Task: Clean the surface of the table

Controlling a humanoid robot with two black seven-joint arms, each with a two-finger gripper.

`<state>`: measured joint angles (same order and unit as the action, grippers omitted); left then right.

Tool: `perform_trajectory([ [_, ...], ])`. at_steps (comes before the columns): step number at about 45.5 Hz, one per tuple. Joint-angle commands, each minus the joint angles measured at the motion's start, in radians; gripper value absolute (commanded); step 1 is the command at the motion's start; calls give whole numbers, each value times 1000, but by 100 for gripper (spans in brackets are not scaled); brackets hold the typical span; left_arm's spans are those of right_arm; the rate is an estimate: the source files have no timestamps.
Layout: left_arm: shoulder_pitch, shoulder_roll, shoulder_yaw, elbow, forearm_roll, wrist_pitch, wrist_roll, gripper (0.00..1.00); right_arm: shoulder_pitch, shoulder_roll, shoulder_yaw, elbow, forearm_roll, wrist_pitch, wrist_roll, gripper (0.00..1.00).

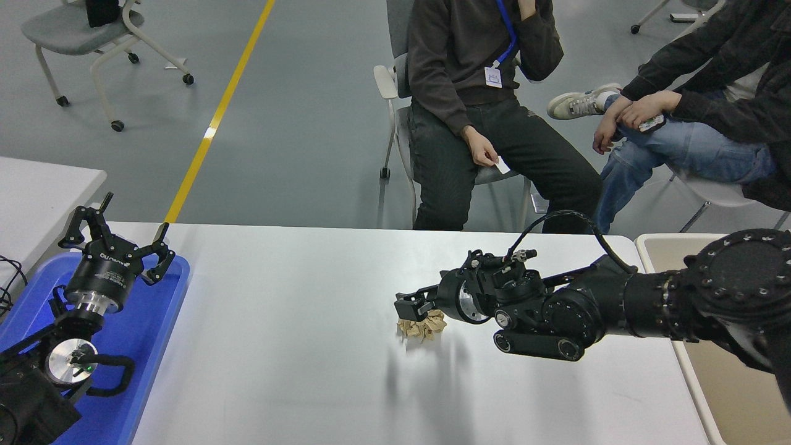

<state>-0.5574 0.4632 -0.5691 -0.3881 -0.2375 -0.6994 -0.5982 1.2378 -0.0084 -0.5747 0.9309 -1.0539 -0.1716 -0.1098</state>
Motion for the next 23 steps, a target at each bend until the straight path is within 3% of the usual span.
perform_trajectory([
  [1,1,0,0,0,0,0,0,100,-47,8,-14,-35,-11,-12,2,99],
  [23,-1,0,0,0,0,0,0,100,-116,8,-7,-101,-9,-35,6,99],
])
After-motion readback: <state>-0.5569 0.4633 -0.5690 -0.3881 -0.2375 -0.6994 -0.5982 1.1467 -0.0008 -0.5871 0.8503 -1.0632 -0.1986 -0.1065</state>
